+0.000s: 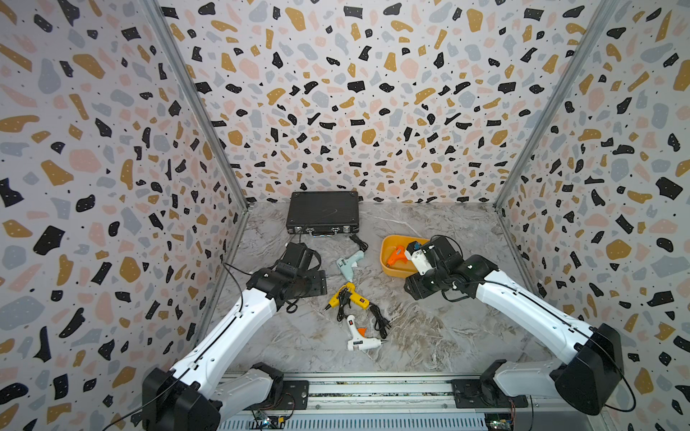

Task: Put the hot melt glue gun into the storage box
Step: Pick up the hot melt adhesive gun from the center of the board.

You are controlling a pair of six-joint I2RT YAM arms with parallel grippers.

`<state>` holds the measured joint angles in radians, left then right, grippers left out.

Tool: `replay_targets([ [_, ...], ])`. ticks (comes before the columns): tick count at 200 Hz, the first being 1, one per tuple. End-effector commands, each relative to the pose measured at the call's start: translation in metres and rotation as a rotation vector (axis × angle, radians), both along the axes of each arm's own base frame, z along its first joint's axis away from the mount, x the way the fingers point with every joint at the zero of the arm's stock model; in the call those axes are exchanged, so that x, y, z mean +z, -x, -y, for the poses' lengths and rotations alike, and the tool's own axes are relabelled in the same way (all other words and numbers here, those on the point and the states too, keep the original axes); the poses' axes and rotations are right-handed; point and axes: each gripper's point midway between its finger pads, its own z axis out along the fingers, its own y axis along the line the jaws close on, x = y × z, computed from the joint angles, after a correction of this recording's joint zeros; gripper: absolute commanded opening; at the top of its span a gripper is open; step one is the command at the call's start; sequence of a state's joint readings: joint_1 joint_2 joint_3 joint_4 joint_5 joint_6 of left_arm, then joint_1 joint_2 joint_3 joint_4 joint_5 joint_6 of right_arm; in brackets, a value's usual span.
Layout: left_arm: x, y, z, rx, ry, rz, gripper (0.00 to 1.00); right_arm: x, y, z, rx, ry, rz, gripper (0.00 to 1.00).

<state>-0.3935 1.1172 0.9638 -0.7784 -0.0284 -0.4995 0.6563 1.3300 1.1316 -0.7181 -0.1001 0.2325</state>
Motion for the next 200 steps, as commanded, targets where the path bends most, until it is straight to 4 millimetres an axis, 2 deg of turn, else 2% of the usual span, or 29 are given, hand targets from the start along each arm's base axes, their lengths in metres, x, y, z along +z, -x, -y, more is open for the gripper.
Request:
replay_targets([
  [1,0.012,0.005,-0.009,0.031,0.005,0.010,0.79,0.021,-0.009,-0.009,-0.054,-0.061,0.029,0.63],
  [48,0.021,0.025,-0.022,0.044,0.009,0.032,0.80,0.002,-0.004,-0.035,-0.071,-0.056,-0.052,0.62],
  [89,0.020,0.051,-0.022,0.037,0.054,0.005,0.80,-0.011,0.013,-0.071,-0.009,0.064,-0.070,0.62],
  [110,0.025,0.058,-0.025,0.033,0.048,0.036,0.78,-0.019,0.016,-0.077,0.029,0.155,-0.066,0.61],
  [122,0.029,0.061,-0.021,0.036,0.088,0.044,0.76,-0.018,0.013,-0.078,0.035,0.189,-0.057,0.58],
  [158,0.037,0.070,-0.009,0.017,0.197,0.070,0.65,-0.022,0.005,-0.083,0.052,0.241,-0.057,0.39],
  [180,0.039,0.083,-0.011,0.019,0.220,0.067,0.62,-0.030,0.021,-0.089,0.047,0.261,-0.115,0.37],
  [200,0.042,0.094,-0.016,0.020,0.225,0.073,0.62,-0.034,0.045,-0.106,0.070,0.251,-0.116,0.40],
])
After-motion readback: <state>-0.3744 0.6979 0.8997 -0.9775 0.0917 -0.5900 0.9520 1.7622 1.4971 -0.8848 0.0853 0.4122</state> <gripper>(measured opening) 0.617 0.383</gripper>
